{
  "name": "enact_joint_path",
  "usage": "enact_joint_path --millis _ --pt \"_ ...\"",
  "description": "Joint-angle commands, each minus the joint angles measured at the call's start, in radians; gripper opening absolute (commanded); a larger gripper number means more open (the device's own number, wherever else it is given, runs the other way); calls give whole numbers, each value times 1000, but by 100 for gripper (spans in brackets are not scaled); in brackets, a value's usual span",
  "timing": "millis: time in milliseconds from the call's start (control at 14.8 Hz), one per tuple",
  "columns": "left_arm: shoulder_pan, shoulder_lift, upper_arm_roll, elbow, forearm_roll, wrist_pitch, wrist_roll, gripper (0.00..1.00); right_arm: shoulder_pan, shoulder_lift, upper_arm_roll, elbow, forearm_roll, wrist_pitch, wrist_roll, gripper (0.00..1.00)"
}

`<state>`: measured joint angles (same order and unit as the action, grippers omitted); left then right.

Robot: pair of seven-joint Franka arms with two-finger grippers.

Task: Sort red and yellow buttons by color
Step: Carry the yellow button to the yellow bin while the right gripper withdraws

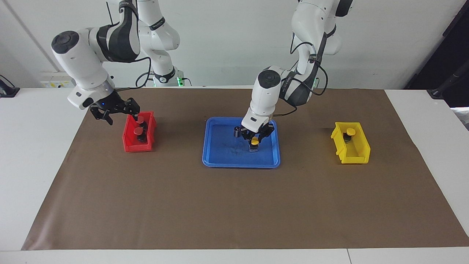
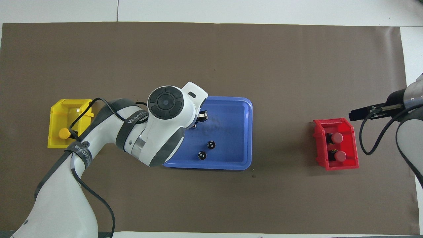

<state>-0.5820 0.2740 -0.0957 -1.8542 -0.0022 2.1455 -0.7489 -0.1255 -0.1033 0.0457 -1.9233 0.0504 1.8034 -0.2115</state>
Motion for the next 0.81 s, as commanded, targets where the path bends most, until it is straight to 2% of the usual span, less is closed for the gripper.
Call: enact_joint_path --millis 0,203,271,542,745 --pt "46 -57 14 70 27 -148 28 1 -13 34 8 203 -29 -139 82 100" --pt "181 -116 16 104 25 -274 227 1 -16 103 8 412 -76 -361 103 100" --pt "239 -133 16 108 25 -292 311 1 -14 117 10 444 -105 -389 103 100" --pt "468 -148 16 112 27 -292 603 1 -16 119 8 437 -116 -404 104 100" --pt "600 -148 17 102 27 -274 743 1 32 61 -35 357 -116 -400 107 100"
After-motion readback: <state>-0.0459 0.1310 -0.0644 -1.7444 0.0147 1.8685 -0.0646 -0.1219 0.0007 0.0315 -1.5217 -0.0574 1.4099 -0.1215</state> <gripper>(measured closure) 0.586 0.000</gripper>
